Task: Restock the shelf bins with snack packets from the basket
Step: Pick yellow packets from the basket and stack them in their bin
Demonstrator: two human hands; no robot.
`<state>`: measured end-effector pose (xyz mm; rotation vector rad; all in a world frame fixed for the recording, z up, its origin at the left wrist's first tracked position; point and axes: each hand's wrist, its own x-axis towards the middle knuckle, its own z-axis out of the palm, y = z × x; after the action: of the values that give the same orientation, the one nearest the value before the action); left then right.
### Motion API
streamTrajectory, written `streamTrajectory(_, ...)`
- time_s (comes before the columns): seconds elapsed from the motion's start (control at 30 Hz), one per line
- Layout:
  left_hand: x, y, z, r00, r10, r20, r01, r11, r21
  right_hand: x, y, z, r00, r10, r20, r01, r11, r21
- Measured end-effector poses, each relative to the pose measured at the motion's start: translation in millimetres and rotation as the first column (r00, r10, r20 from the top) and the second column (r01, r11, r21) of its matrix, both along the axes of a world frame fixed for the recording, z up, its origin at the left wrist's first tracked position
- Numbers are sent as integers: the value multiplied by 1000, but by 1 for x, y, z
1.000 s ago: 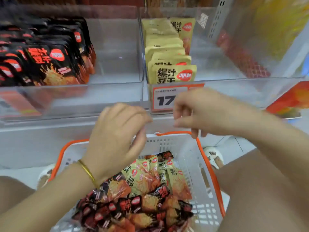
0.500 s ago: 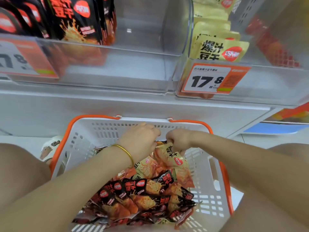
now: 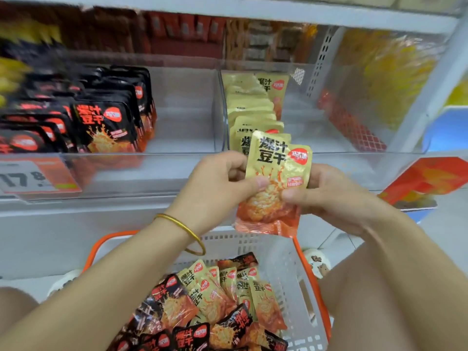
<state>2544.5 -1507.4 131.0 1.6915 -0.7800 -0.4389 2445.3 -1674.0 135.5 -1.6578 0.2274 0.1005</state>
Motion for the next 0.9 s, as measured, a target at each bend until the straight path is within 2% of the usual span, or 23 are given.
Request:
streamTrajectory(0.1, 9, -23, 34, 980, 81, 182, -67, 995, -80, 6, -22, 36, 981, -139, 138, 134, 990, 41)
streamTrajectory(0.17, 22, -35, 49, 910, 163, 381, -149, 987, -66, 17, -49, 59, 942, -265, 207, 267, 964, 19)
streamTrajectory(0.2, 29, -41, 53, 851, 173, 496, -191, 982, -15, 27, -64, 67, 915, -336, 224, 348, 937, -18)
streamTrajectory(0.27, 46, -54, 56, 705, 94, 703, -276, 949, 150, 56, -92, 71, 874, -437, 211, 475, 859, -190)
streamTrajectory(0.33, 59, -66, 57, 588, -40, 808, -344, 891, 295, 94, -114, 60, 867, -480, 131, 491, 785, -377)
streamTrajectory(0.43, 73, -81, 53, 530, -190, 827, -393, 809, 438, 147, -132, 27, 876, -483, 1, 414, 751, -514)
streamTrajectory(0.53, 80, -85, 46, 486, -238, 841, -419, 780, 464, 183, -144, 1, 879, -474, -56, 317, 668, -673)
streamTrajectory(0.6, 80, -86, 44, 472, -247, 846, -426, 776, 465, 199, -152, -4, 861, -508, -33, 336, 615, -713)
streamTrajectory(0.73, 81, -87, 44, 471, -246, 847, -433, 772, 465, 220, -153, -5, 822, -558, 118, 409, 433, -803)
streamTrajectory(0.9, 82, -87, 43, 485, -241, 840, -417, 781, 464, 230, -148, -12, 838, -538, 95, 378, 444, -812)
